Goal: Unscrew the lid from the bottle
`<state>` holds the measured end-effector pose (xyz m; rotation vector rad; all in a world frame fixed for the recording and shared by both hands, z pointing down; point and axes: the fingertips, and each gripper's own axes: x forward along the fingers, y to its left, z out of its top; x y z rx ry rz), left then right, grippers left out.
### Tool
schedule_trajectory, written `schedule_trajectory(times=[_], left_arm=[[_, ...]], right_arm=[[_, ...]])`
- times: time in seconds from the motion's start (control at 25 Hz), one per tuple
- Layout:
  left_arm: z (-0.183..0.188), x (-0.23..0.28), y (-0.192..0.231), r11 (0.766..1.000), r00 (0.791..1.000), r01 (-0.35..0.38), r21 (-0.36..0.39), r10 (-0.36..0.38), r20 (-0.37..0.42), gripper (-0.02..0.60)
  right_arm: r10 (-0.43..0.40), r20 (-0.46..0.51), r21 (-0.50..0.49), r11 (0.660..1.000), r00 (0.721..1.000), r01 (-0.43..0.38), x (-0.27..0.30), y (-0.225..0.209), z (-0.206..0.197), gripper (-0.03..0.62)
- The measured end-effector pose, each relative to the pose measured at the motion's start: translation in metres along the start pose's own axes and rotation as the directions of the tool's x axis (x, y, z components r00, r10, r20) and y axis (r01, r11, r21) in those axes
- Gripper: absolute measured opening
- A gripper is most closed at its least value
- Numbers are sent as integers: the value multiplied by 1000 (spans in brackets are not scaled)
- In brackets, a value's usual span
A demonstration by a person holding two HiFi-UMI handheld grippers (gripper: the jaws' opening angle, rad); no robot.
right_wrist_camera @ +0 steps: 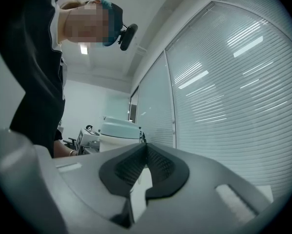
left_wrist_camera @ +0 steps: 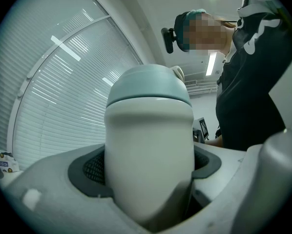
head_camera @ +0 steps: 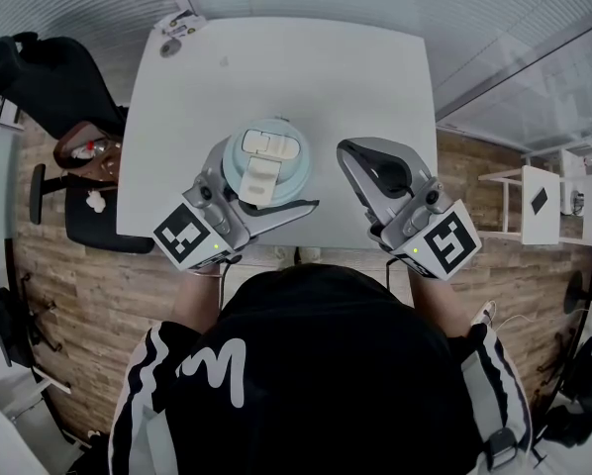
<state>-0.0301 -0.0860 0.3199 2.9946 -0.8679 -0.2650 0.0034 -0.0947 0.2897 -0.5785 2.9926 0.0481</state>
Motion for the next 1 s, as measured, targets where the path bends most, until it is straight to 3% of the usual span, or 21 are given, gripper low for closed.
schedule_trajectory(times=[1.0], left_arm=[[-1, 1, 2, 1000, 1000, -9, 4, 9, -7, 449]], right_arm=[[-25, -29, 2, 1000, 999, 25, 0, -1, -3, 0]])
